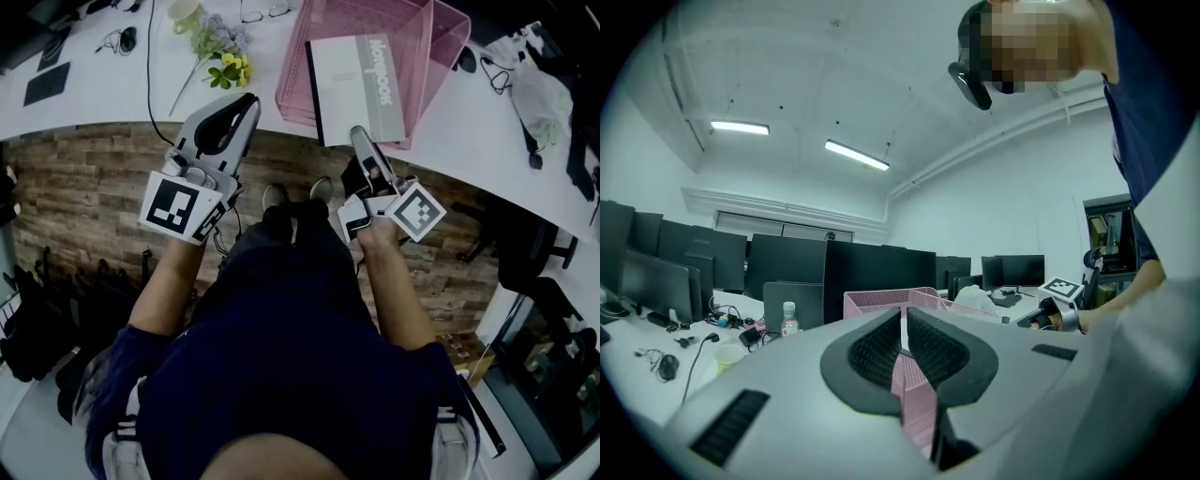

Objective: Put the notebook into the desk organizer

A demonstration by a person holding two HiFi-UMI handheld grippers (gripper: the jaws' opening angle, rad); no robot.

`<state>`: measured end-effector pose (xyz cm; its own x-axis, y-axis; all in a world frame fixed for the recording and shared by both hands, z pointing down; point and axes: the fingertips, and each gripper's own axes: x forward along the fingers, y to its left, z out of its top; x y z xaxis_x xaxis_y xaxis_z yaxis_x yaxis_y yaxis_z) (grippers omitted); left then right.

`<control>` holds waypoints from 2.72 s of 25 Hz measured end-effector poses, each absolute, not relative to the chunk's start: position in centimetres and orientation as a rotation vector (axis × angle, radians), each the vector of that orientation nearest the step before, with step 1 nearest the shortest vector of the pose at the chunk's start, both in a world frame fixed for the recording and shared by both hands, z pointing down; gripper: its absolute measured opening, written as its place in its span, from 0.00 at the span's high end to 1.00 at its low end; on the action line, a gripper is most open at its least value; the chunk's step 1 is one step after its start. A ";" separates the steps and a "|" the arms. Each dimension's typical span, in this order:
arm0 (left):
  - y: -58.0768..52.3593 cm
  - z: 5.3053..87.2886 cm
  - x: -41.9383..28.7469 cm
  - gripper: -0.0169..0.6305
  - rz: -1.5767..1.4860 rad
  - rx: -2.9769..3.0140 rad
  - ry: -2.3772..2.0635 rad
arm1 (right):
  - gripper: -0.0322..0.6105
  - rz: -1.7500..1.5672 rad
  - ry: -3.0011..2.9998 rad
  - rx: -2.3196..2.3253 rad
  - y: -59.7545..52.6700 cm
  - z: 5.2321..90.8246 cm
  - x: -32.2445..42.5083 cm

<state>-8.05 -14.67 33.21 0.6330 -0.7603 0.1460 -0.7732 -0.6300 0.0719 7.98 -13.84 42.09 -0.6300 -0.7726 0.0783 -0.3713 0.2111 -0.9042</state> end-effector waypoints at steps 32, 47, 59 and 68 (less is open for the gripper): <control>-13.1 34.6 -7.0 0.91 0.193 2.716 -1.241 | 0.78 -1.473 2.019 -1.066 -13.0 45.0 9.1; -12.5 33.8 -7.2 0.91 0.170 2.751 -1.204 | 0.76 -1.426 2.012 -1.102 -11.7 44.0 9.3; -11.5 32.8 -7.3 0.91 0.140 2.789 -1.170 | 0.76 -1.381 2.001 -1.130 -10.1 42.7 9.5; -11.1 32.1 -7.3 0.91 0.118 2.810 -1.157 | 0.76 -1.324 2.042 -1.152 -9.4 41.4 9.4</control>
